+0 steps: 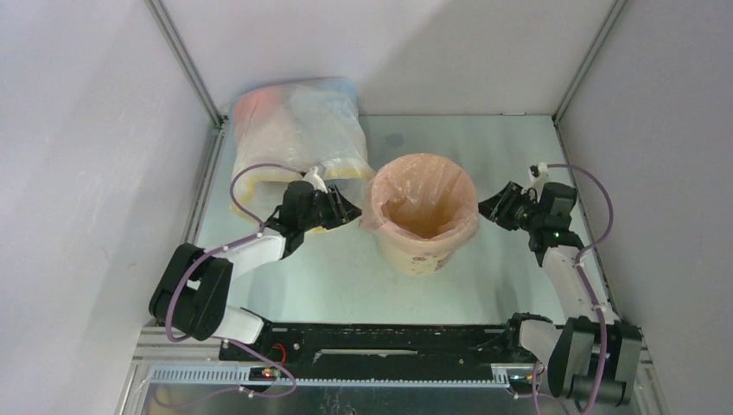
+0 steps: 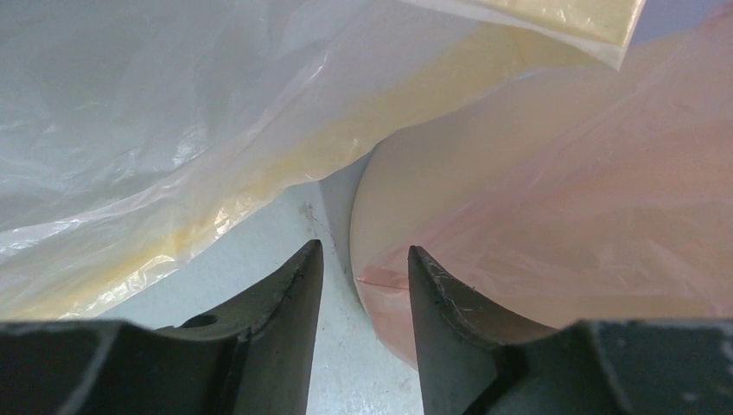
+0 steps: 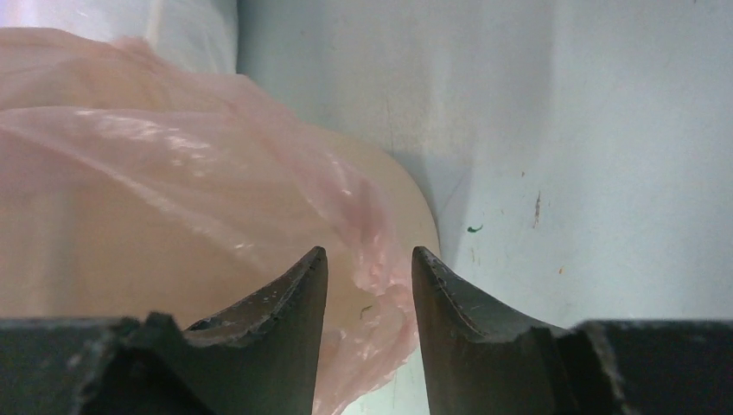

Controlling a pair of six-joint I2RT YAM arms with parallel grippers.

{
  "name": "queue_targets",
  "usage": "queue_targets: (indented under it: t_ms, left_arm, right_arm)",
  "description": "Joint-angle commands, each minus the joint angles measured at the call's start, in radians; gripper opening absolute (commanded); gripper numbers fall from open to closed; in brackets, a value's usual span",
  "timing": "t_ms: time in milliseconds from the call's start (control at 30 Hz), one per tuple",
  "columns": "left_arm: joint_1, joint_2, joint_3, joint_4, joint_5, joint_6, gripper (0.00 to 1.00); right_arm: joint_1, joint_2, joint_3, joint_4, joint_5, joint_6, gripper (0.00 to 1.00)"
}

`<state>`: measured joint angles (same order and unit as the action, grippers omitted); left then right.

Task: Put the trash bags into the trash bin

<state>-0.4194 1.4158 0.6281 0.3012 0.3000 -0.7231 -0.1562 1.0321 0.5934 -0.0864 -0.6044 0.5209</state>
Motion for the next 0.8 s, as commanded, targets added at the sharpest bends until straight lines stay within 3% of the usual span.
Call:
queue_targets:
  t_ms: [0,100,267,433,533,767]
  left_arm:
    - [-0.013,-0.003,0.041,0.016,0.025,0.011,0.47]
    - [-0.019,0.034,0.058,0.018,0.048,0.010,0.48]
    - [-0.025,0.072,0.062,0.043,0.052,0.005,0.42]
    - [-0.027,0.105,0.065,0.058,0.063,0.008,0.37]
    - [-0.026,0.108,0.057,0.061,0.054,0.014,0.37]
    - [-0.023,0.023,0.062,-0.052,-0.029,0.080,0.41]
  right_arm:
    - [0.016,0.086,0.008,0.048,-0.028,-0.006,0.43]
    - [0.018,0.155,0.006,0.076,-0.030,0.010,0.39]
    - [0.029,0.257,0.006,0.133,-0.027,0.025,0.14]
    - [0.037,0.337,0.007,0.171,-0.069,0.037,0.04]
    - [0.041,0.366,0.006,0.178,-0.070,0.038,0.05]
    - [0.008,0.238,0.011,0.099,-0.036,0.025,0.25]
